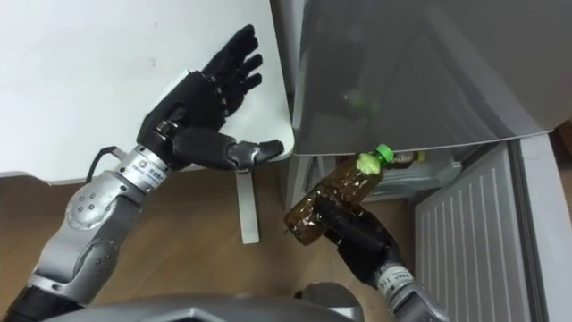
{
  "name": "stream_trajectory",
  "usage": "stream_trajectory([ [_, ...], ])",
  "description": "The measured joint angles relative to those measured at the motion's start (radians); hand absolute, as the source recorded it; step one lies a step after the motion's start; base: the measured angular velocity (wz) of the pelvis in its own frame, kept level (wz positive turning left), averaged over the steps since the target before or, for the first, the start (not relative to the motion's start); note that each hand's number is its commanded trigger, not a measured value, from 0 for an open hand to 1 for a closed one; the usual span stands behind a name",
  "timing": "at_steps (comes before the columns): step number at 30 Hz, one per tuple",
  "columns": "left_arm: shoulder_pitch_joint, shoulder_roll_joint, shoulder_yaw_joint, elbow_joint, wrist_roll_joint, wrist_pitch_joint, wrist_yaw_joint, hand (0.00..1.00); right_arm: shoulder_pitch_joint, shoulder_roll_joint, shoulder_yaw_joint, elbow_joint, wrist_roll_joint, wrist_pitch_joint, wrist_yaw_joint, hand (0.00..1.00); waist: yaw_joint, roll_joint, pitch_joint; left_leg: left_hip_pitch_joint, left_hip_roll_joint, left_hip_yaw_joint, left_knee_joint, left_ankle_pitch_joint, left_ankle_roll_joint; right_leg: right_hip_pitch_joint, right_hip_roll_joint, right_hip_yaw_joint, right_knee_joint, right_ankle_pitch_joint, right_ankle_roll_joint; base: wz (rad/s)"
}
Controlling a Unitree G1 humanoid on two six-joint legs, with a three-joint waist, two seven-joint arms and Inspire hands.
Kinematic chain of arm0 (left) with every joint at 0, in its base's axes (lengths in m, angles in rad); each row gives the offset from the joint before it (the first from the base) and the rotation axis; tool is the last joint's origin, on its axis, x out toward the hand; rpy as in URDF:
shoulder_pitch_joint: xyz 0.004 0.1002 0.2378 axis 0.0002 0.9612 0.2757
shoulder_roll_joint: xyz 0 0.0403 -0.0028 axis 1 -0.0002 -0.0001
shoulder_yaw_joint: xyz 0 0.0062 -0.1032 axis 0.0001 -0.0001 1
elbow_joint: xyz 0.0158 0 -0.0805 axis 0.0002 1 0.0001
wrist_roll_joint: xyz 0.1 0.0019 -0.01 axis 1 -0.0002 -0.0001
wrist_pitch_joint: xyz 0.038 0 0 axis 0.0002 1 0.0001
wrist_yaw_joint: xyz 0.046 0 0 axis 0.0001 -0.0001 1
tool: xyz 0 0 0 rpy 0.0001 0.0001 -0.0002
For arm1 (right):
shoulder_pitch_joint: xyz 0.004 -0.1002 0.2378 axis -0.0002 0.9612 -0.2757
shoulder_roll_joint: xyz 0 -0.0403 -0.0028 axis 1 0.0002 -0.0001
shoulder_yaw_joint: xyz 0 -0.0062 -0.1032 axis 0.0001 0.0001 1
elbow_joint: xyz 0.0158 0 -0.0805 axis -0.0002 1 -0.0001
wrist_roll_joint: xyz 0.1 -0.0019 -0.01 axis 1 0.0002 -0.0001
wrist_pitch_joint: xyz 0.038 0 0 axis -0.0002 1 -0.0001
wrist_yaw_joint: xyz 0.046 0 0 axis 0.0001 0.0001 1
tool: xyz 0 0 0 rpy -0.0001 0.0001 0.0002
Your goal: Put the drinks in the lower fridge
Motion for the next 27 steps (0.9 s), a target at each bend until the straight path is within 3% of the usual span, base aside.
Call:
stream_trajectory([
  [2, 0.025, -0.007, 0.065, -0.058, 0.031, -0.001, 0.049, 0.0, 0.003, 0.004, -0.012, 0.027, 0.004, -0.007, -0.011, 1.0, 0.008, 0.005, -0.0002, 0.002, 0.001, 0.0, -0.003, 0.0, 0.0, -0.001, 0.002, 0.0, 0.0, 0.0, 0.0, -0.04],
  [5, 0.041, -0.022, 0.159, -0.114, 0.035, -0.039, 0.127, 0.0, 0.026, 0.005, -0.034, 0.055, 0.029, -0.01, -0.021, 1.0, 0.029, 0.012, -0.0006, 0.014, 0.003, 0.0, -0.004, 0.0, 0.0, 0.015, 0.004, -0.002, -0.007, 0.0, -0.001, 0.0],
  [6, 0.068, -0.03, 0.209, -0.137, 0.035, -0.054, 0.164, 0.0, 0.042, 0.005, -0.056, 0.053, 0.035, -0.01, -0.022, 1.0, 0.032, 0.018, -0.0046, 0.021, 0.004, 0.0, -0.005, 0.0, 0.0, 0.024, 0.005, 0.0, -0.013, 0.0, -0.001, 0.0],
  [10, 0.131, -0.048, 0.385, -0.169, 0.034, -0.102, 0.326, 0.0, 0.078, 0.008, -0.181, 0.054, 0.055, -0.02, -0.054, 1.0, 0.061, 0.033, -0.0044, 0.055, 0.003, -0.009, -0.013, 0.0, 0.0, 0.059, 0.005, -0.004, -0.021, -0.005, 0.002, 0.04],
  [16, 0.189, -0.051, 0.627, -0.167, 0.057, -0.114, 0.587, 0.0, 0.116, 0.034, -0.326, 0.051, 0.063, -0.02, -0.087, 1.0, 0.113, 0.049, -0.0073, 0.072, 0.004, -0.022, -0.03, 0.0, 0.0, 0.073, 0.005, -0.016, -0.032, -0.008, 0.004, 0.07],
  [18, 0.222, -0.052, 0.686, -0.167, 0.057, -0.119, 0.642, 0.0, 0.123, 0.053, -0.362, 0.051, 0.052, -0.02, -0.105, 1.0, 0.12, 0.053, -0.0076, 0.074, 0.003, -0.029, -0.034, 0.0, 0.0, 0.07, 0.003, -0.017, -0.031, -0.011, 0.005, 0.08],
  [23, 0.306, -0.052, 0.793, -0.149, 0.042, -0.119, 0.795, 0.0, 0.149, 0.058, -0.403, 0.051, 0.075, -0.006, -0.182, 1.0, 0.171, 0.069, -0.0101, 0.088, -0.001, -0.034, -0.047, 0.0, 0.0, 0.07, 0.0, -0.015, -0.021, -0.015, 0.008, 0.0],
  [25, 0.323, -0.053, 0.813, -0.121, 0.006, -0.121, 0.828, 0.0, 0.148, 0.058, -0.409, 0.051, 0.074, -0.005, -0.208, 1.0, 0.181, 0.068, -0.009, 0.087, -0.003, -0.041, -0.047, -0.001, 0.002, 0.07, -0.008, -0.03, -0.014, -0.018, 0.009, 0.11],
  [27, 0.334, -0.054, 0.816, -0.067, -0.026, -0.122, 0.85, 0.0, 0.15, 0.061, -0.426, 0.052, 0.074, 0.0, -0.227, 1.0, 0.182, 0.075, -0.0145, 0.087, -0.005, -0.058, -0.047, -0.004, 0.007, 0.075, -0.01, -0.04, -0.011, -0.02, 0.01, 0.19],
])
